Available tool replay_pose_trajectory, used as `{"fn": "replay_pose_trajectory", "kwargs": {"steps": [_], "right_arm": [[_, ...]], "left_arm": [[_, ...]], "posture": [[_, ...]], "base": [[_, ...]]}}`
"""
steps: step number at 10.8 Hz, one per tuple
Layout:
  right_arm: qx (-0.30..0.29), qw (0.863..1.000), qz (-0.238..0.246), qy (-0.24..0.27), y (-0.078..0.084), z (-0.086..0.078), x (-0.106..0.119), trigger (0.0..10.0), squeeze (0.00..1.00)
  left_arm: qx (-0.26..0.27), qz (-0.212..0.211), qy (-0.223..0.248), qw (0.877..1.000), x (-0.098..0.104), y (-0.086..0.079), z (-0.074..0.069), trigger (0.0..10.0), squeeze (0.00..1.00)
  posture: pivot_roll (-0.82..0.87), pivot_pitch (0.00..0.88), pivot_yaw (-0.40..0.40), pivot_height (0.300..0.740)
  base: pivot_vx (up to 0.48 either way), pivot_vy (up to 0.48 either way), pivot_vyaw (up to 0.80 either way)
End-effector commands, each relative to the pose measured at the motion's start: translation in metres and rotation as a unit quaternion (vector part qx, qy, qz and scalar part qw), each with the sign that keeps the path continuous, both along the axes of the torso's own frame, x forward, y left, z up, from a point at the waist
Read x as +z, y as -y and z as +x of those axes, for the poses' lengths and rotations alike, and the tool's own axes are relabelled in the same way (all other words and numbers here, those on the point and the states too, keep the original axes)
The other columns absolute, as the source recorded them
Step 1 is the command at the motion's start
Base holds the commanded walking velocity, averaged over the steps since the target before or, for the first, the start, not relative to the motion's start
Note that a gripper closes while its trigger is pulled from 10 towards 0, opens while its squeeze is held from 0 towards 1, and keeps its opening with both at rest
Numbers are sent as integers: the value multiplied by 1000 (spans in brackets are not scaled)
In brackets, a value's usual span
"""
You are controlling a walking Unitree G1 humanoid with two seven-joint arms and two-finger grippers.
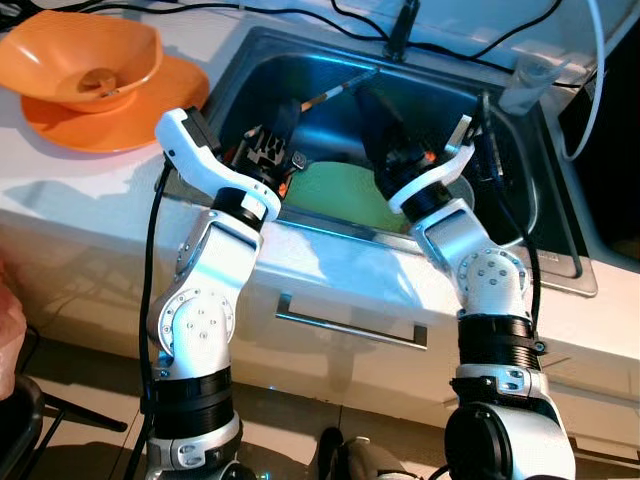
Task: Kitchen organization
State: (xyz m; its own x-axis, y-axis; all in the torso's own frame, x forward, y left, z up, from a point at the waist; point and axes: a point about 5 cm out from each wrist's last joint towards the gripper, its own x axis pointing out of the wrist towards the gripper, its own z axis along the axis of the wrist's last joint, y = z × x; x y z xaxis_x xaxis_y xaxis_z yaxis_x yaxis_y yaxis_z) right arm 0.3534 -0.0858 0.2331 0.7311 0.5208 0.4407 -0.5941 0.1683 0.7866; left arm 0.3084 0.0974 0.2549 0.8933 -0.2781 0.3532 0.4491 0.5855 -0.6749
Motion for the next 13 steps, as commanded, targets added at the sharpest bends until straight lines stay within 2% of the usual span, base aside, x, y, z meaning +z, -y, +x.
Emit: {"fn": "replay_pose_trajectory", "kwargs": {"steps": [1, 3, 4, 5, 8, 9, 10, 13], "right_arm": [[7, 1000, 0, 15, 1, -3, 3, 10000, 937], [29, 999, 12, 20, -7, -4, 5, 10000, 463], [36, 999, 18, 27, -10, -4, 6, 10000, 47], [43, 998, 19, 38, -17, -2, 10, 10000, 0], [34, 998, 3, 57, -18, 2, 18, 10000, 0], [33, 998, 7, 59, -18, 4, 21, 7569, 0], [29, 998, 13, 62, -18, 6, 23, 0, 0], [9, 998, 10, 61, -10, 9, 23, 0, 0]], "left_arm": [[-6, 0, 0, 1000, 3, 6, 0, 0, 0], [-14, -1, -1, 1000, 3, 9, -2, 0, 0], [-17, 0, -2, 1000, 3, 11, -3, 0, 0], [-21, -1, -6, 1000, 1, 13, -6, 0, 0], [-27, -5, -8, 1000, 2, 15, -12, 0, 0], [-30, -7, -12, 999, 0, 16, -13, 0, 0], [-33, -7, -17, 999, -2, 17, -14, 0, 0], [-35, -7, -16, 999, 0, 16, -15, 0, 0]], "posture": [[24, 200, -167, 740], [41, 205, -164, 740], [49, 209, -164, 740], [57, 211, -162, 740], [58, 220, -162, 740], [53, 224, -158, 740], [45, 225, -151, 740], [52, 224, -155, 740]], "base": [[0, 0, 0], [0, 0, 0], [0, 0, 0], [0, 0, 0], [0, 0, 0], [0, 0, 0], [0, 0, 0], [0, 0, 0]]}}
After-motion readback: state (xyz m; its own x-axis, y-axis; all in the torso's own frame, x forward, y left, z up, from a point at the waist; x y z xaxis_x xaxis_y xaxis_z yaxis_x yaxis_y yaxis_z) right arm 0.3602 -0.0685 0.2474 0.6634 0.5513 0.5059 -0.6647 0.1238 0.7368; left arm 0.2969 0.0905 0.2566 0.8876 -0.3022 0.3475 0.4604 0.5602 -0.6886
